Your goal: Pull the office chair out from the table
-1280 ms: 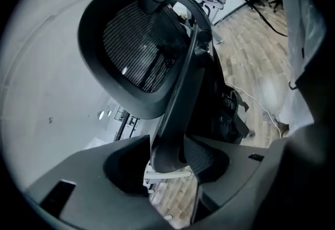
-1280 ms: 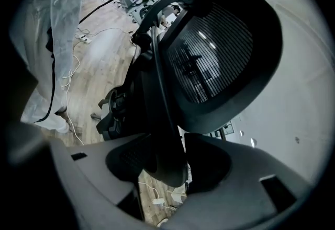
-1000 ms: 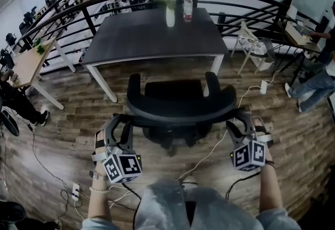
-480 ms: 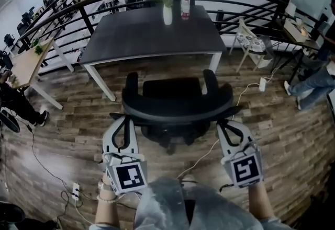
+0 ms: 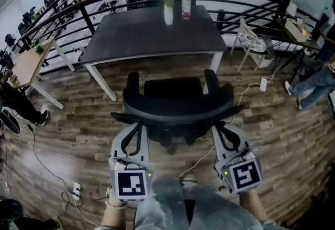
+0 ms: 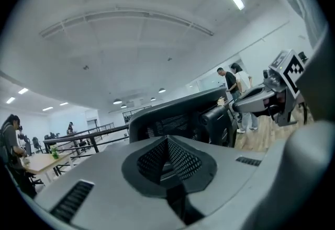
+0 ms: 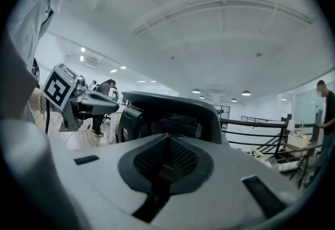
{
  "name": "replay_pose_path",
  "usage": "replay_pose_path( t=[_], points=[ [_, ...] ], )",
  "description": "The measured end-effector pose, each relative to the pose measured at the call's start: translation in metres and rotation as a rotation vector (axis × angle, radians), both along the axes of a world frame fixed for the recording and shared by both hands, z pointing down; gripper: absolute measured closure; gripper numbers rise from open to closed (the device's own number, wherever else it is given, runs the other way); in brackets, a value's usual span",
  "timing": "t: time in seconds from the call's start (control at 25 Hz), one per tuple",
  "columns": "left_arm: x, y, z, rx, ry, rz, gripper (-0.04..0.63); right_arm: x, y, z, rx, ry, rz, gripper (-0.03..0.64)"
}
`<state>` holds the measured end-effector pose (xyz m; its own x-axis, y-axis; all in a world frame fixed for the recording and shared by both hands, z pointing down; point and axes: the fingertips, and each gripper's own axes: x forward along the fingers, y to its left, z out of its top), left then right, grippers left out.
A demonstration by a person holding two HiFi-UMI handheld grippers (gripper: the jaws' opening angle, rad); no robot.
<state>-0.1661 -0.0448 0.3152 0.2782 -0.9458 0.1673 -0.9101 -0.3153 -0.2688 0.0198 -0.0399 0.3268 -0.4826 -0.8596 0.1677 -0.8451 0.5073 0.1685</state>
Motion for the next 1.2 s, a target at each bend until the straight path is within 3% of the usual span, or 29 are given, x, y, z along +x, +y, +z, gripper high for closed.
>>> replay_pose_path(
  t=[0.28, 0.56, 1.2],
  points=[
    [0.010, 0.007, 0.004, -0.069, 0.087, 0.074, 0.584, -0.009, 0.001, 0.005, -0.035, -0.042, 0.003, 0.614],
    [0.022, 0.012, 0.016, -0.137, 0.080, 0.139, 0.584, -0.013, 0.004, 0.011, -0.050, -0.019, -0.002, 0.614],
    [0.020, 0.012, 0.017, -0.144, 0.089, 0.145, 0.584, -0.019, 0.005, 0.012, -0.065, -0.007, -0.010, 0.615]
  ],
)
